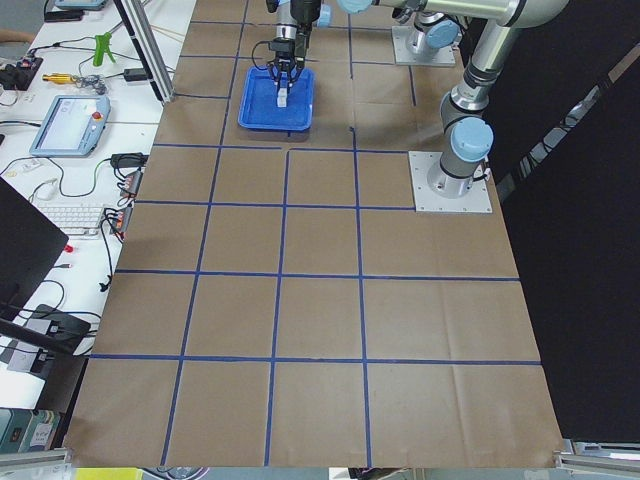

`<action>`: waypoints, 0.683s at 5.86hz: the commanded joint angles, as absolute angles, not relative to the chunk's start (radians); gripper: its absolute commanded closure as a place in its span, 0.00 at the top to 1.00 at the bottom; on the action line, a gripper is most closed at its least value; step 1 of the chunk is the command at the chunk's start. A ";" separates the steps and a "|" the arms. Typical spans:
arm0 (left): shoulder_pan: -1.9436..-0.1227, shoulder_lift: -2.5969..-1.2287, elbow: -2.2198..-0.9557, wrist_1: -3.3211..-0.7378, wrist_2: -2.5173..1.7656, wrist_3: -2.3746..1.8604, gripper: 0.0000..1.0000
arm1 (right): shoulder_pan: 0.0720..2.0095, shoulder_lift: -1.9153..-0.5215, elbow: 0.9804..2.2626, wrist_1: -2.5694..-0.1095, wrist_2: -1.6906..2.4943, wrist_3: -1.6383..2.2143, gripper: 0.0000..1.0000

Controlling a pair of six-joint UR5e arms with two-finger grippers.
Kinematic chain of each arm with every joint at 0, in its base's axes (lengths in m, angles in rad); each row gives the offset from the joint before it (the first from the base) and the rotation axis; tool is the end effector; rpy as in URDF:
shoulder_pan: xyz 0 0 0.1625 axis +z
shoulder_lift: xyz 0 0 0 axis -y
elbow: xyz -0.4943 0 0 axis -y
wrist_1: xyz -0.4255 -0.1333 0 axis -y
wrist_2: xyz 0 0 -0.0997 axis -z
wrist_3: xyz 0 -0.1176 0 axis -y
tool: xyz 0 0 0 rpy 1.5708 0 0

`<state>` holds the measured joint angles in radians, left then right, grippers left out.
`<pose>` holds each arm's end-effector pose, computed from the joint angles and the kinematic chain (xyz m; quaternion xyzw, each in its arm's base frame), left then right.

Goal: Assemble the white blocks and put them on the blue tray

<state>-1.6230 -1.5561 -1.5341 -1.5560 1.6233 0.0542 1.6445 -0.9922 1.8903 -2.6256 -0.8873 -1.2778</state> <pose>-0.1543 -0.5176 0.5680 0.0523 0.9977 -0.0331 0.0263 0.2547 -0.6311 0.1690 -0.6080 0.7165 -0.2500 0.2336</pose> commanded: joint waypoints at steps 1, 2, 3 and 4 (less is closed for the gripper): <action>-1.624 -1.555 -1.535 -1.554 1.623 0.054 0.99 | 1.654 -0.991 1.890 -2.634 -0.887 -1.275 0.27; -1.624 -1.552 -1.536 -1.554 1.626 0.052 0.99 | 1.661 -0.991 1.890 -2.635 -0.887 -1.278 0.27; -1.624 -1.552 -1.536 -1.554 1.626 0.052 0.99 | 1.663 -0.991 1.888 -2.640 -0.887 -1.278 0.27; -1.624 -1.551 -1.536 -1.554 1.626 0.052 0.99 | 1.663 -0.989 1.888 -2.643 -0.887 -1.278 0.27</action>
